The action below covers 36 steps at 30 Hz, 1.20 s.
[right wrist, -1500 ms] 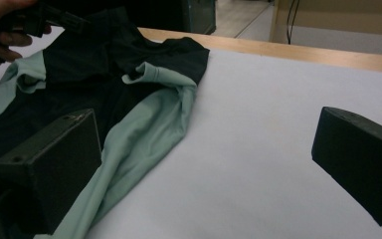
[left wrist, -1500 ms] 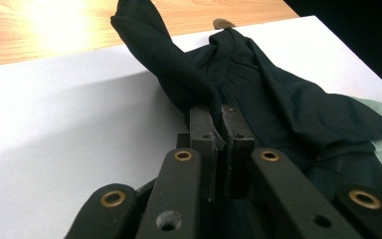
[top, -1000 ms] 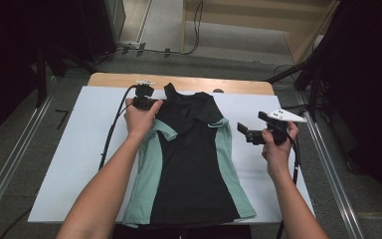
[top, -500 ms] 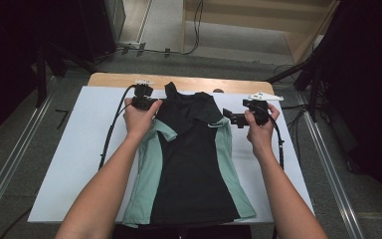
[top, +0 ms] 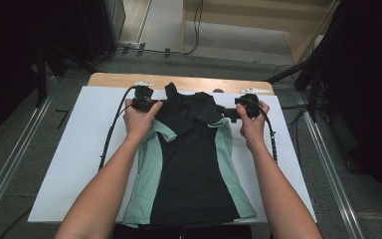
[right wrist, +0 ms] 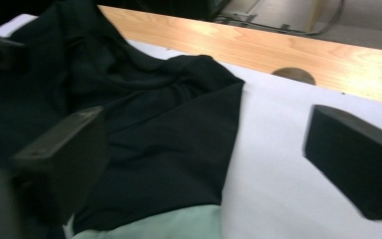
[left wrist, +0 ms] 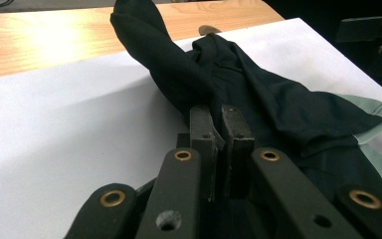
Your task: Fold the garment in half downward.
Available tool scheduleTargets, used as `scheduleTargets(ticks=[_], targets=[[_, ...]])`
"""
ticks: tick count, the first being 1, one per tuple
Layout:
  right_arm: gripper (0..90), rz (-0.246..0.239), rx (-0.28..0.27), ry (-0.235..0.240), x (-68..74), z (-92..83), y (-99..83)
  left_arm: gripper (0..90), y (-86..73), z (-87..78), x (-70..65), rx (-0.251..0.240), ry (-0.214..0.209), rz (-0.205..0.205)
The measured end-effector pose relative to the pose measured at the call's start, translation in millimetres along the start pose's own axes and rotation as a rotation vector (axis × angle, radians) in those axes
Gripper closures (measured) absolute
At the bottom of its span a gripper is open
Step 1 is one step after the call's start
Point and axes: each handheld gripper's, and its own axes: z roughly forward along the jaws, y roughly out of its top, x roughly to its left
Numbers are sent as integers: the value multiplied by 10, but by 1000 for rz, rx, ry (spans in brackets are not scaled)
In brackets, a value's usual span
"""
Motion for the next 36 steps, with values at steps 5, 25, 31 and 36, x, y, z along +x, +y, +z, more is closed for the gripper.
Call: scheduleTargets(ticks=[5,25,31,36], targets=[[40,35,22,26,-66,112,2,861,-28,6,6,-7,-7,-5],[278,124,162,15,-116,495,-39,861,-58,34,-41,-5,-2,24],[305,170,212,31,-131,575,-28,860,-60,33,-68,-4,-4,32],[311,166,235,24,-106,627,-28,861,-62,29,-70,-4,-6,34]])
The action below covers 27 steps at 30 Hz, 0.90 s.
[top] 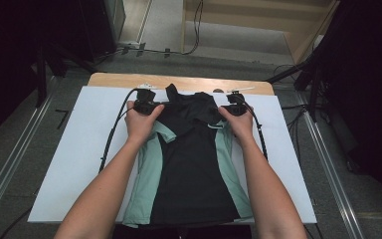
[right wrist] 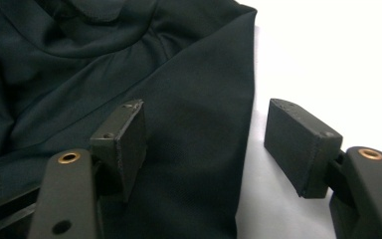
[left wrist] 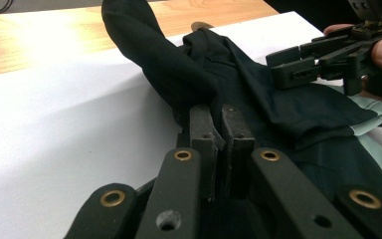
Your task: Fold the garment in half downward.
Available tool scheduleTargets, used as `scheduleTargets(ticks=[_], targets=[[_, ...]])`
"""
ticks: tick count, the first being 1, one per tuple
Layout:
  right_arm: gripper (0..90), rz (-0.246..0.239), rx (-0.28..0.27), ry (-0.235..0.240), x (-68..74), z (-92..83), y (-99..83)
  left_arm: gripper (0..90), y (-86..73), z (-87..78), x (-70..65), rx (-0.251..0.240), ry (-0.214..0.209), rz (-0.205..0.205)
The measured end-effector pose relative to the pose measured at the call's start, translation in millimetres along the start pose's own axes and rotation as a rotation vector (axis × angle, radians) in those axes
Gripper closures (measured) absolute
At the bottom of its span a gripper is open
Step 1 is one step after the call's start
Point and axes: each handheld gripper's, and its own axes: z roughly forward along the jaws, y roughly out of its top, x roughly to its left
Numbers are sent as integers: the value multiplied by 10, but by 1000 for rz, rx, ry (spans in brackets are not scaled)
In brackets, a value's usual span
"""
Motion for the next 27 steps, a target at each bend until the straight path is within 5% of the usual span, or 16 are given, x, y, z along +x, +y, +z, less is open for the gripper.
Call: scheduleTargets(ticks=[7,8,11,12,15,27], targets=[[463,-17,-8,-12,61,36,-16,860,-10,5,-6,4,11,16],[550,-28,0,-8,75,37,-16,860,-13,9,-9,7,13,15],[624,-35,6,5,83,40,-22,860,-16,16,-14,8,14,22],[737,-52,-11,-13,99,25,-37,860,-14,14,-16,9,13,23],[839,-60,-34,-19,123,-3,-60,860,-7,-2,-11,5,18,24],[856,-150,-155,41,240,-274,-2,861,49,-105,18,-27,32,19]])
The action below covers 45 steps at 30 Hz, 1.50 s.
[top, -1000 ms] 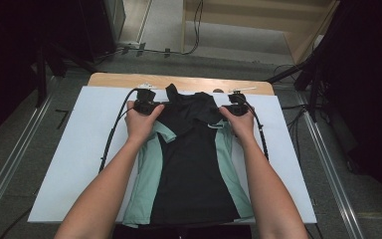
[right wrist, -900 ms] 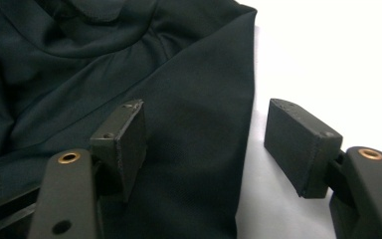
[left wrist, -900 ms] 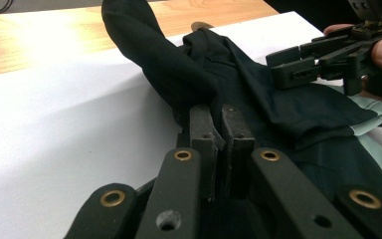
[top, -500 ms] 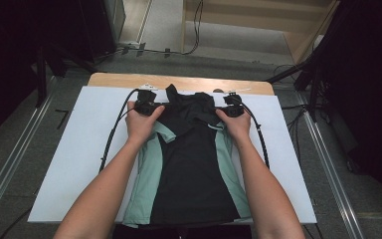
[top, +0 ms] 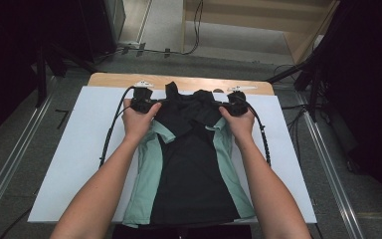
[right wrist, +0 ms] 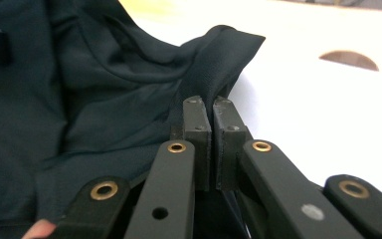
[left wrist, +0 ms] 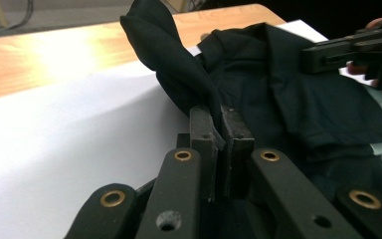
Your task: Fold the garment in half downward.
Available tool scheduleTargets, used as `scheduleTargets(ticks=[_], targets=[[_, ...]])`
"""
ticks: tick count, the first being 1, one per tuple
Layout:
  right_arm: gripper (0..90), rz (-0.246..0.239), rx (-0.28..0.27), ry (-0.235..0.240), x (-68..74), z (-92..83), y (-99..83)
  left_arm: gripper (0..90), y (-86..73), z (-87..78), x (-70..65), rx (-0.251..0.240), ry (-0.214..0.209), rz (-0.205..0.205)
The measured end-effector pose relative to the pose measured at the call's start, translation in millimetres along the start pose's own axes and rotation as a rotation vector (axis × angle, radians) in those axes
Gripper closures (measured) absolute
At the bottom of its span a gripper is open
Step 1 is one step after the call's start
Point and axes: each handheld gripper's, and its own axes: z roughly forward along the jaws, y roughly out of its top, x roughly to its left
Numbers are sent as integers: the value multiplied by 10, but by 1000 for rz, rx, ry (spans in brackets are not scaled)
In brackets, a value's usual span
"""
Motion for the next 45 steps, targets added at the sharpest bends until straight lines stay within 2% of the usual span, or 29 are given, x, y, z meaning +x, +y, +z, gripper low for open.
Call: scheduleTargets(ticks=[6,9,10,11,14,15,16,17,18,21,24,28,29,30,35,36,45], targets=[[859,-21,-57,40,61,-136,94,865,54,-83,20,-34,10,-1],[860,-36,-76,48,79,-184,137,865,128,-131,24,-39,17,8],[860,-38,-84,49,89,-208,160,865,168,-158,21,-44,31,10],[860,-29,-111,59,103,-257,212,866,194,-175,24,-50,35,9],[859,-28,-141,85,127,-300,270,866,304,-241,28,-76,57,9],[858,-62,-167,68,190,-366,360,865,348,-268,31,-82,67,16],[858,-62,-167,68,190,-366,360,865,383,-290,31,-90,74,19],[857,-83,-200,57,228,-431,434,865,440,-330,32,-105,76,25],[857,-83,-200,57,228,-431,434,865,482,-368,25,-119,75,32],[856,-132,-259,82,264,-527,486,864,546,-460,-27,-156,62,56],[855,-191,-272,89,298,-571,455,863,512,-501,-100,-168,51,98],[855,-245,-290,86,343,-587,307,861,408,-512,-142,-171,45,94],[855,-245,-290,86,343,-587,307,861,379,-518,-151,-169,43,94],[852,-263,-285,100,363,-592,244,861,349,-524,-161,-171,41,93],[851,-259,-295,102,417,-623,126,861,231,-572,-220,-184,19,101],[850,-261,-304,88,438,-646,71,861,214,-586,-232,-186,16,106],[850,-264,-316,71,484,-715,-121,861,55,-686,-355,-207,-10,129]])
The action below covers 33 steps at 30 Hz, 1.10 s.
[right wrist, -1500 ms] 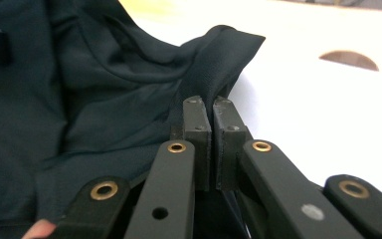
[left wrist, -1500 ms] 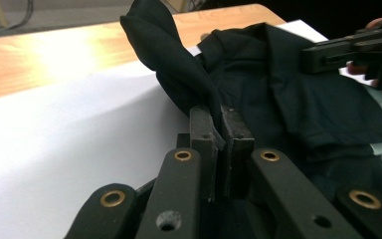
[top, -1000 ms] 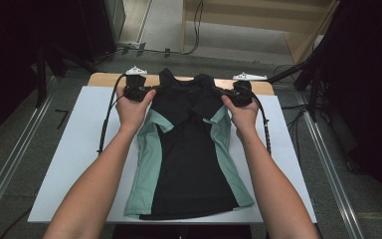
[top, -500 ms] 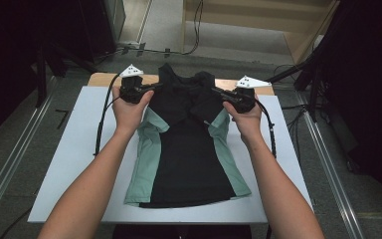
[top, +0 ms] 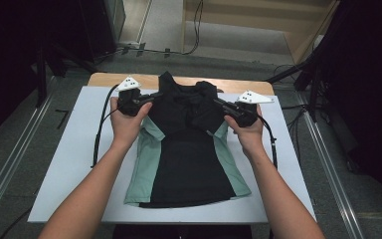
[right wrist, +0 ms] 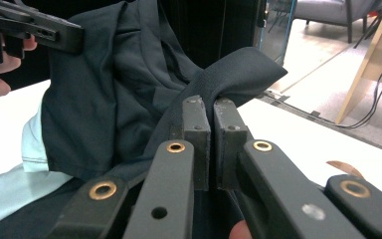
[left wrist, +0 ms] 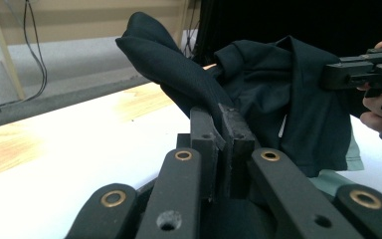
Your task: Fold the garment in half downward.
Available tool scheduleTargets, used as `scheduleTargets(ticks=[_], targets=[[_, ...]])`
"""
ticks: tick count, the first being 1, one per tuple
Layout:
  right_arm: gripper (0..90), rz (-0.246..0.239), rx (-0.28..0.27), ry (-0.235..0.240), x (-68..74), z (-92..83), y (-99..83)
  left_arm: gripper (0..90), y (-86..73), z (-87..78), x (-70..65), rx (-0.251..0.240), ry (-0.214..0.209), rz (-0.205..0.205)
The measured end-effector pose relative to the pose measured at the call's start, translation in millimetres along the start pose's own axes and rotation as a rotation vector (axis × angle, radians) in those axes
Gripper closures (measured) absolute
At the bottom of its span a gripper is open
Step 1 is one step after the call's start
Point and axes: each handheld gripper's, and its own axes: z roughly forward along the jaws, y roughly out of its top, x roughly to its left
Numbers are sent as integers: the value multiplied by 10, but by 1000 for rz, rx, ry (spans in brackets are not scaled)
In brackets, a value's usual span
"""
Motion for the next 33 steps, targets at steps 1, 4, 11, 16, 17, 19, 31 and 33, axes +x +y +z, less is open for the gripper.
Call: scheduleTargets(ticks=[1,4,11,16,17,19,31,33], targets=[[849,-6,-2,0,18,-14,-13,861,-15,-13,-23,-3,-4,1],[849,-31,-10,-16,87,-53,-50,860,-70,-60,-106,-11,-13,27],[848,-69,-25,0,283,-153,-181,859,-254,-179,-251,-29,-27,50],[848,-75,-16,44,405,-240,-353,858,-425,-270,-332,-37,-40,45],[848,-75,-16,44,405,-240,-353,858,-463,-287,-354,-40,-44,45],[847,-70,-10,55,443,-284,-412,857,-536,-326,-403,-41,-51,49],[834,-10,65,116,643,-494,-768,853,-1017,-461,-629,58,-61,64],[832,10,84,113,637,-530,-816,850,-1085,-478,-649,82,-65,59]])
